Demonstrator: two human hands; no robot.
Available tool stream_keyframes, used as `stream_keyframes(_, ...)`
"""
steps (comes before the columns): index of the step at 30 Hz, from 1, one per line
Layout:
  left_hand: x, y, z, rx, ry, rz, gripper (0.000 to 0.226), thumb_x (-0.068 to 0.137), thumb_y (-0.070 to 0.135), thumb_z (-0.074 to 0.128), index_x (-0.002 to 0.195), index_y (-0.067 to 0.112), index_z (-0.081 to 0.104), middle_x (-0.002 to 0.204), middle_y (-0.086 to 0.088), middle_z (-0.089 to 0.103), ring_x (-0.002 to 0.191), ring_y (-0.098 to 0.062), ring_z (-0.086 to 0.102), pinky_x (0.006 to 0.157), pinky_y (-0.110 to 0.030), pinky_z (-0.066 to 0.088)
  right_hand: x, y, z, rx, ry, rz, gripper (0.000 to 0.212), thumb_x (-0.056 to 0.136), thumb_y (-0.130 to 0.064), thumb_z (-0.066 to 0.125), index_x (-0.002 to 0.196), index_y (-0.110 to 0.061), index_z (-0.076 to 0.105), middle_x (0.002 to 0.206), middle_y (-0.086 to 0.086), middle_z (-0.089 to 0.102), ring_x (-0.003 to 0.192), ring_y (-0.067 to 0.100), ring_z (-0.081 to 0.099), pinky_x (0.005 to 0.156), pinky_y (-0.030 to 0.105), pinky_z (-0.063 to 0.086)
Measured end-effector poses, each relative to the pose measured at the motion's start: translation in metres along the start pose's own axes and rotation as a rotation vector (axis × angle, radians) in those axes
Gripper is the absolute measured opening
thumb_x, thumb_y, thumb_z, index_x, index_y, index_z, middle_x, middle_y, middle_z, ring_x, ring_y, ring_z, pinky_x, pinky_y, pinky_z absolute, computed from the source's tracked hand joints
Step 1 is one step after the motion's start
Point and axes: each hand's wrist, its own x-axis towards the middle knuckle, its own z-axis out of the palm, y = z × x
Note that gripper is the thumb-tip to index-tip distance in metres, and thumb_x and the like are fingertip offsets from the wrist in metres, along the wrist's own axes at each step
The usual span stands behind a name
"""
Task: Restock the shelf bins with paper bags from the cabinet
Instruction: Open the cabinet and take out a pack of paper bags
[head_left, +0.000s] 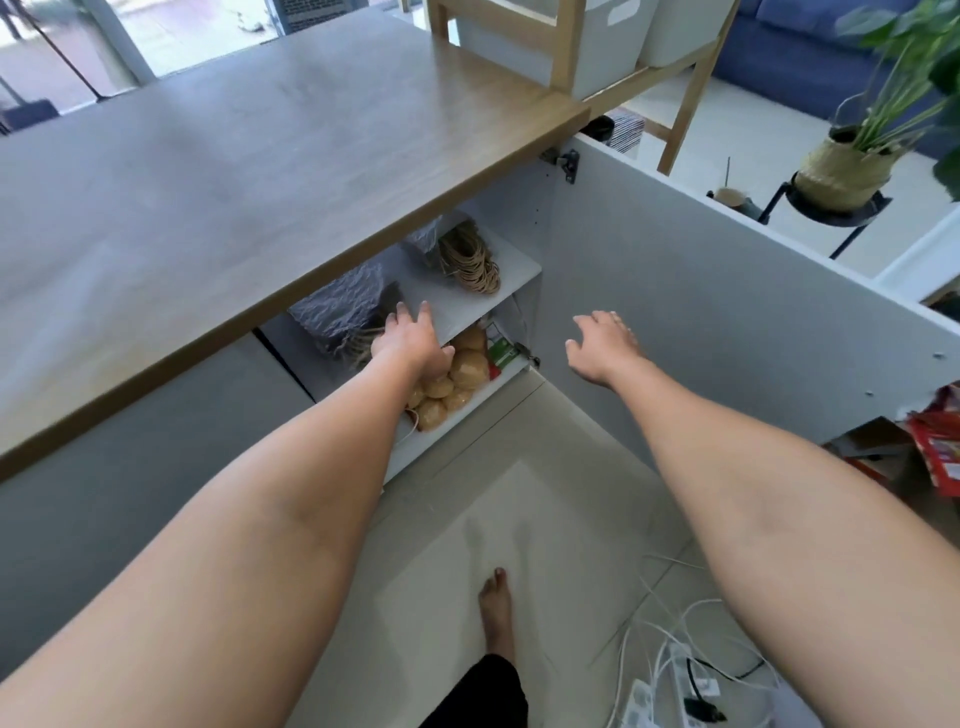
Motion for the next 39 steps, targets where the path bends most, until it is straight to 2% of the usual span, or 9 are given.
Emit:
stream_keyframes(6,0.055,0.01,-0.014,-0.027,-0.072,-0.008,0.08,0.096,0.043,0.045,0.155,0.016,-0.002,0.162,-0.015,-0.003,0.15,-0.034,0.004,0.12,-0.05,0.02,0.054,-0.009,-0.014,0.028,-0.035,-0.013,0.052,0.099,-0.03,0.036,0.147,-0.011,0.033,0.155,0.013,0.028,0.146,0.029,0.018,0.12,0.041,0.018)
stream_keyframes(14,0.11,0.032,-0.023,-0.085,-0.075,-0.04,0.079,0.096,0.043,0.045,0.155,0.015,0.0,0.163,-0.012,-0.004,0.15,-0.031,0.001,0.121,-0.046,0.015,0.127,-0.004,-0.027,0.003,-0.096,-0.037,0.052,0.099,-0.034,0.037,0.144,-0.007,0.038,0.149,0.02,0.034,0.139,0.035,0.031,0.113,0.042,0.028)
stream_keyframes(20,0.134,0.04,-0.019,-0.146,-0.099,-0.166,0.078,0.097,0.046,0.042,0.155,0.016,-0.001,0.163,-0.012,-0.003,0.15,-0.03,0.002,0.122,-0.043,0.014,0.184,0.0,-0.033,0.014,-0.172,-0.134,0.053,0.099,-0.034,0.038,0.145,-0.009,0.036,0.15,0.019,0.032,0.137,0.037,0.034,0.113,0.042,0.031)
stream_keyframes(26,0.157,0.06,-0.002,-0.244,-0.11,-0.299,0.078,0.096,0.047,0.043,0.155,0.016,0.003,0.162,-0.013,0.008,0.148,-0.034,0.016,0.12,-0.044,0.021,0.228,0.008,-0.04,0.054,-0.265,-0.236,0.051,0.099,-0.034,0.039,0.143,-0.009,0.04,0.148,0.019,0.033,0.134,0.035,0.038,0.114,0.039,0.033)
stream_keyframes(31,0.181,0.075,0.022,-0.458,-0.153,-0.349,0.073,0.098,0.048,0.04,0.156,0.019,0.005,0.162,-0.012,0.011,0.147,-0.034,0.02,0.118,-0.043,0.023,0.258,0.025,-0.029,0.158,-0.348,-0.22,0.053,0.096,-0.039,0.045,0.141,-0.012,0.044,0.149,0.014,0.039,0.135,0.032,0.041,0.109,0.032,0.033)
stream_keyframes(36,0.227,0.062,0.048,-0.728,0.018,-0.405,0.068,0.1,0.046,0.036,0.155,0.013,0.013,0.16,-0.012,0.02,0.146,-0.031,0.023,0.118,-0.038,0.022,0.298,0.014,0.0,0.4,-0.36,-0.165,0.056,0.095,-0.047,0.047,0.139,-0.013,0.049,0.147,0.005,0.046,0.136,0.023,0.042,0.108,0.027,0.031)
stream_keyframes(39,0.261,0.048,0.058,-0.879,0.143,-0.519,0.063,0.101,0.046,0.033,0.153,0.013,0.021,0.16,-0.01,0.021,0.146,-0.029,0.025,0.119,-0.038,0.023,0.332,-0.004,0.025,0.587,-0.372,-0.056,0.06,0.095,-0.051,0.044,0.141,-0.012,0.046,0.148,0.005,0.043,0.137,0.023,0.04,0.109,0.029,0.03)
